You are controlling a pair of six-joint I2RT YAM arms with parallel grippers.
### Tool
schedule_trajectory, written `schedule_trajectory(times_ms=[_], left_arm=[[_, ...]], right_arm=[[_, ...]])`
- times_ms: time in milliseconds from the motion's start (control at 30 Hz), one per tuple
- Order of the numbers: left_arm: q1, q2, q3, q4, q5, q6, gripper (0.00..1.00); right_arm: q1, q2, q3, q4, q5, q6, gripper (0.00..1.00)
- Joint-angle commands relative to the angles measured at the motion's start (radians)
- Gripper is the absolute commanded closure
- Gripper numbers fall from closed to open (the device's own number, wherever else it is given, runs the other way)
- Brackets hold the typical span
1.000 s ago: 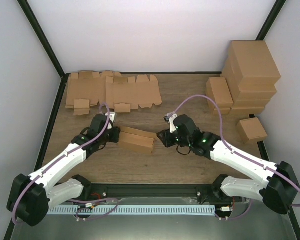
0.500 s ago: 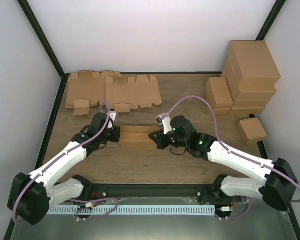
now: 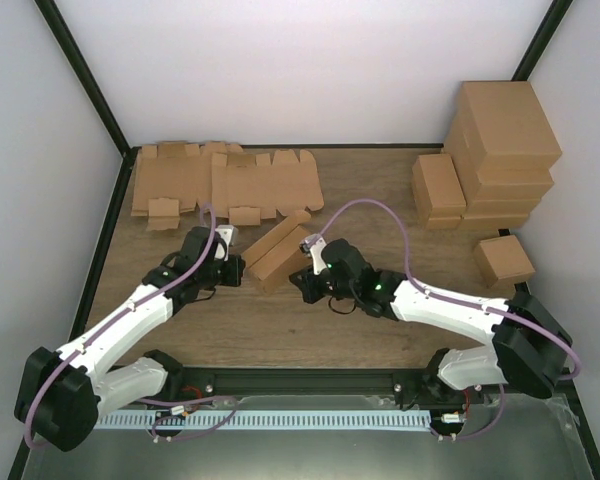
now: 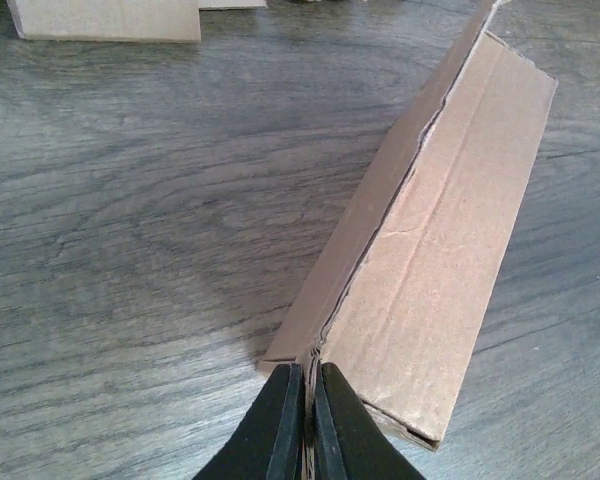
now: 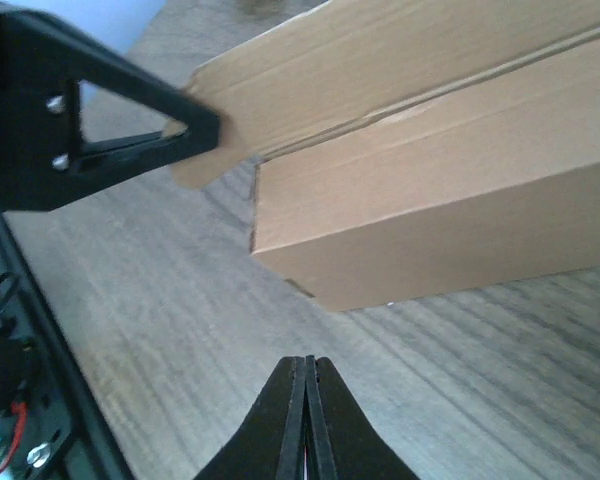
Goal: Fold the paper box
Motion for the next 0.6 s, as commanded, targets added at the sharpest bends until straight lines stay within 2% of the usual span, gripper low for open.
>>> schedule_trajectory(times_ms=[0,67,133,267,367,567], left_arm=[[-0.001,0.005,0.021,-0.017,0.016,0.015,0.94],[-0.001,0.02,0.042,-0.035,0.019,0.036,0.94],[-0.001,0.031,0.057,-0.047,0.025,0.051,0.93],[-0.002,0.03,0.064,-0.048,0.029,0.065,0.92],[-0.002,0.029,0.068,-0.049,0.03,0.071,0.91],[-0.002,0.035,0.074,-0.055,0.023,0.076,0.9]], right_arm=[[0.005,0.007,0.016,0.021,0.205,0.005,0.99],[-0.003,-0.016,0.01,0.009,0.266,0.005,0.99],[-0.038,-0.039,0.002,0.01,0.246,-0.011,0.92],[-0.234,-0.034,0.012,0.014,0.05,-0.018,0.8],[-0.352,0.0,0.033,0.042,-0.093,-0.026,0.61],[-0.435,0.162,0.127,0.086,-0.228,-0.047,0.43]])
